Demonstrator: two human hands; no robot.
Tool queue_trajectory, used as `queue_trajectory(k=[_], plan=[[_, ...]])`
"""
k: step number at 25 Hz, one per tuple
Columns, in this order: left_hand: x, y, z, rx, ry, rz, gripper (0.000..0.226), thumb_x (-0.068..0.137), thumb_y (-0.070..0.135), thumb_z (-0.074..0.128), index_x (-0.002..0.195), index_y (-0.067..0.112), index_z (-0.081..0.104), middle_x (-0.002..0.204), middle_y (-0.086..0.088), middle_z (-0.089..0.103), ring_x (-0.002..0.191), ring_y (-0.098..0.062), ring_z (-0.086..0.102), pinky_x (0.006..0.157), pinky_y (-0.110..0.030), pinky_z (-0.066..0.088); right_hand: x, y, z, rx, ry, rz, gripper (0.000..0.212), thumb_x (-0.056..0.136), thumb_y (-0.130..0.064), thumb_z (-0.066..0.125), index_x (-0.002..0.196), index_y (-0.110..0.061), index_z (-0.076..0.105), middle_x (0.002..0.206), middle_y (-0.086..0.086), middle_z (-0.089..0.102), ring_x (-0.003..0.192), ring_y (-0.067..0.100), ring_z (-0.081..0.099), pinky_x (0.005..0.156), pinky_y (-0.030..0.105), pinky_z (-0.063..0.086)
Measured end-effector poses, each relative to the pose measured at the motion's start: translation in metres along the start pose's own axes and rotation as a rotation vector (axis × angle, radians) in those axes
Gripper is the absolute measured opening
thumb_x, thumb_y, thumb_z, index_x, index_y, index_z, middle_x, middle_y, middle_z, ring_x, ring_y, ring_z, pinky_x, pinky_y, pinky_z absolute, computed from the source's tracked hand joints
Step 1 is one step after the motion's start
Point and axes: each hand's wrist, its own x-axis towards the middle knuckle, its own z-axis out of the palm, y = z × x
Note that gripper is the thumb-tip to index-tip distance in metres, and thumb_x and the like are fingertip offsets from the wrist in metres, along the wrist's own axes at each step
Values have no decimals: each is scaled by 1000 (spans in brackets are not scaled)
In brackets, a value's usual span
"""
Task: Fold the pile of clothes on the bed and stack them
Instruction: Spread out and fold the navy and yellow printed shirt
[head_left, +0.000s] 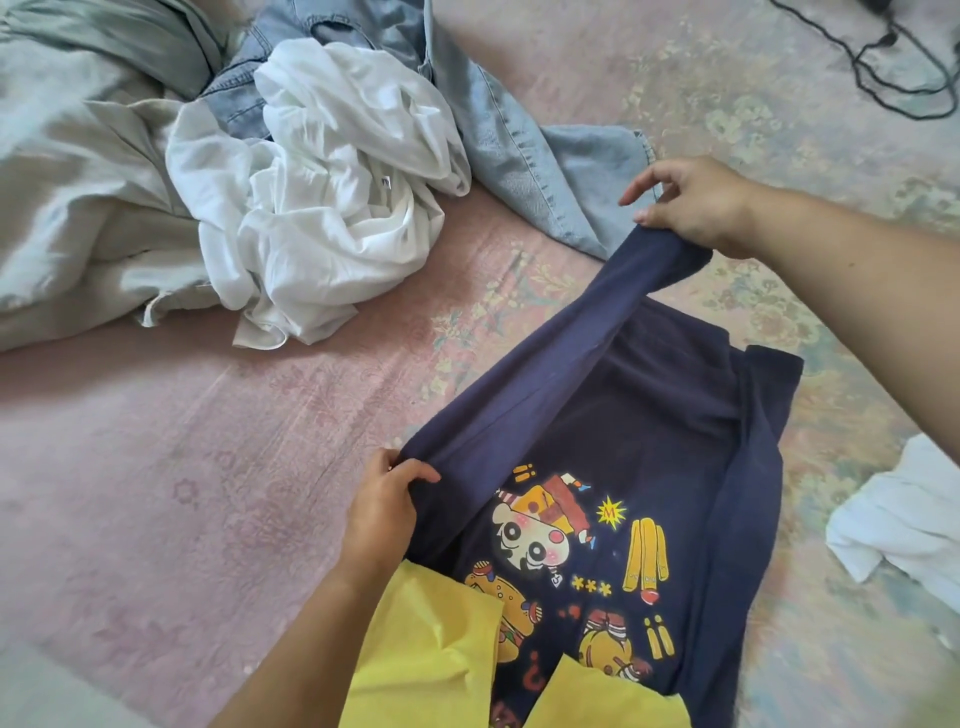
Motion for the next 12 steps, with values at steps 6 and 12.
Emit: queue_trajectory(k=[6, 12], plan=[[1, 6, 0, -338, 19, -294, 35, 98, 0, 40, 126, 14, 58, 125, -1, 53, 115, -12, 48, 98, -22, 36, -13, -6, -7, 399, -282, 254, 64, 73, 2, 73, 132, -7, 49, 108, 8, 53, 92, 13, 60, 67, 16, 50], [1, 3, 3, -356, 37, -332, 32, 99, 1, 40, 119, 15, 60, 121, -4, 52, 116, -19, 51, 98, -27, 39, -15, 0, 9, 111, -201, 183, 18, 83, -6, 70, 98, -7, 60, 81, 4, 58, 75, 15, 57, 54, 13, 49]])
